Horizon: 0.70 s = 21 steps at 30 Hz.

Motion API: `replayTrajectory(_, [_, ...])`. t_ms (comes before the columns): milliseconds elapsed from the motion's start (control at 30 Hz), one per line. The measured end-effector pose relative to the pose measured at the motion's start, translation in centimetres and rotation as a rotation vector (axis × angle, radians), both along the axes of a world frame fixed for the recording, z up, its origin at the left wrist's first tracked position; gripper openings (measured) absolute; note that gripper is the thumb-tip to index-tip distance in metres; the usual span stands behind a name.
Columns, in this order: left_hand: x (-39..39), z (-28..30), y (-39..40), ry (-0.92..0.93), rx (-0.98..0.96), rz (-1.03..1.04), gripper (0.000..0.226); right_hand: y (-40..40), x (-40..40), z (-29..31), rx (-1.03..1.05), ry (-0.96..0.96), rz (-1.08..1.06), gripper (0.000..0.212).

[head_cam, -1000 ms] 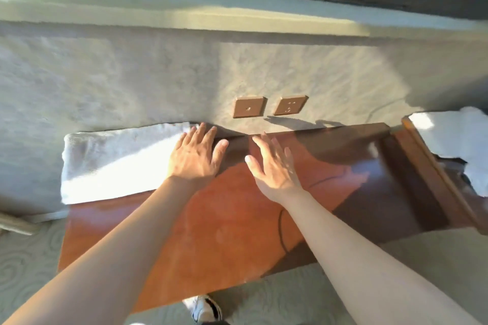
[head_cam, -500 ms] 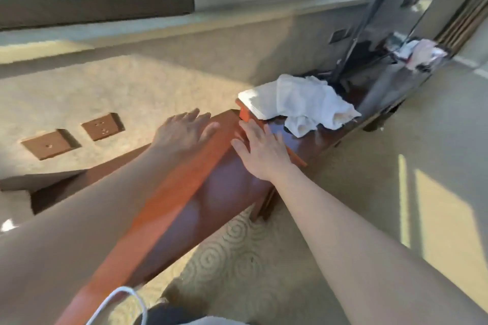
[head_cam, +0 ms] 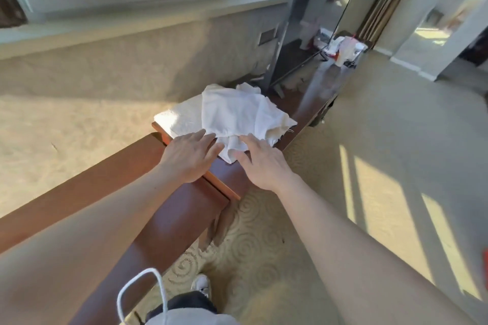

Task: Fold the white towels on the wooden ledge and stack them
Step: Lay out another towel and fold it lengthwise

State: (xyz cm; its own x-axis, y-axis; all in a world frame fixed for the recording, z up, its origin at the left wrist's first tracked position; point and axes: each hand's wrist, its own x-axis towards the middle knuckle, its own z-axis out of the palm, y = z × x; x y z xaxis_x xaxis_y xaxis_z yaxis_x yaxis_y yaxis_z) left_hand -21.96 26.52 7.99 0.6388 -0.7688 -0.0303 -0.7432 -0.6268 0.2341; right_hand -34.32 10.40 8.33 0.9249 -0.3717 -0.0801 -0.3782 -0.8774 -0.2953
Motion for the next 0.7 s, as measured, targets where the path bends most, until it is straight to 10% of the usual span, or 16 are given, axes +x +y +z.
replayTrajectory(433, [10.4, -7.0, -12.6, 0.157, 0.156, -0.014, 0.075, -14.1, 6.9, -4.0, 0.107, 0.190, -0.215, 0.054])
replayTrajectory(700, [16.8, -11.6, -16.8, 0.418, -0.068, 0.393, 0.064, -20.5, 15.1, -8.9, 0.063, 0.261, -0.298, 0.066])
